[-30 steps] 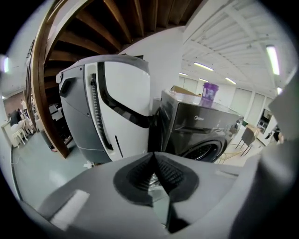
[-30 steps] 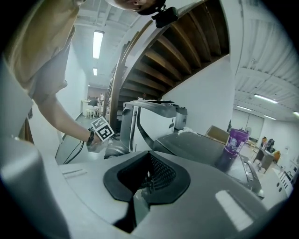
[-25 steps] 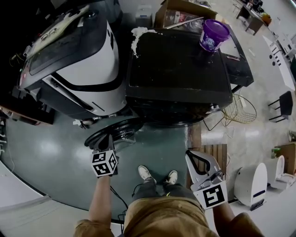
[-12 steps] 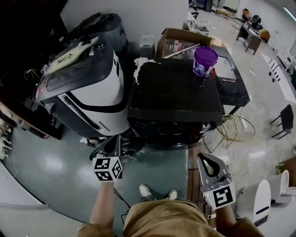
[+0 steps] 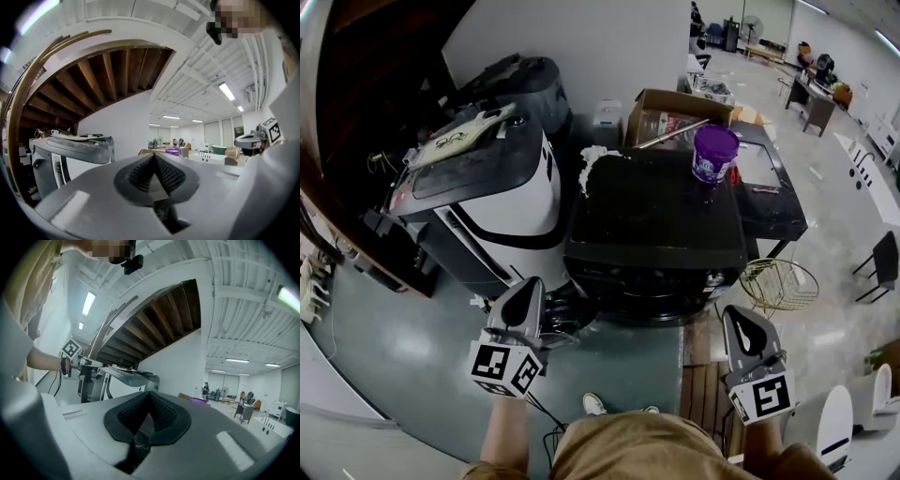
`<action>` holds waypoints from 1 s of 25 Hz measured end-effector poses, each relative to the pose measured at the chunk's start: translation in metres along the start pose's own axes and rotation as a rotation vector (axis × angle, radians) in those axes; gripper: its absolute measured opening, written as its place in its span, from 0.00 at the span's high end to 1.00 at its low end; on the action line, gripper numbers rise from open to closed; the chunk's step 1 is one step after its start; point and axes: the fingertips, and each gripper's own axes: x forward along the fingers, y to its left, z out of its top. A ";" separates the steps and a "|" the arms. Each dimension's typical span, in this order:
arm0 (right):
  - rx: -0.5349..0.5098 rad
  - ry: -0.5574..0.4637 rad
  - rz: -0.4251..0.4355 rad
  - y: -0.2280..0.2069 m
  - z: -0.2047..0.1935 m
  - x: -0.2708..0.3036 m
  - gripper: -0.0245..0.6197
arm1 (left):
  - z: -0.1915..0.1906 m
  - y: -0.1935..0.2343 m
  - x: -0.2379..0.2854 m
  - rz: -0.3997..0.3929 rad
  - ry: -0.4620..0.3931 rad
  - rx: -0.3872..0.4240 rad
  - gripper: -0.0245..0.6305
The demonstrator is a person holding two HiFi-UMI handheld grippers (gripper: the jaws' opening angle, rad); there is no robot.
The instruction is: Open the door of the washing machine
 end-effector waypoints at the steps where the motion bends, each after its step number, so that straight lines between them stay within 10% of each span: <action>1: 0.001 -0.001 -0.005 -0.002 0.001 -0.001 0.96 | 0.008 -0.002 -0.004 -0.001 -0.013 -0.002 0.87; 25: 0.001 -0.003 -0.117 -0.018 0.011 -0.030 0.96 | 0.053 0.036 -0.100 0.174 -0.081 -0.079 0.87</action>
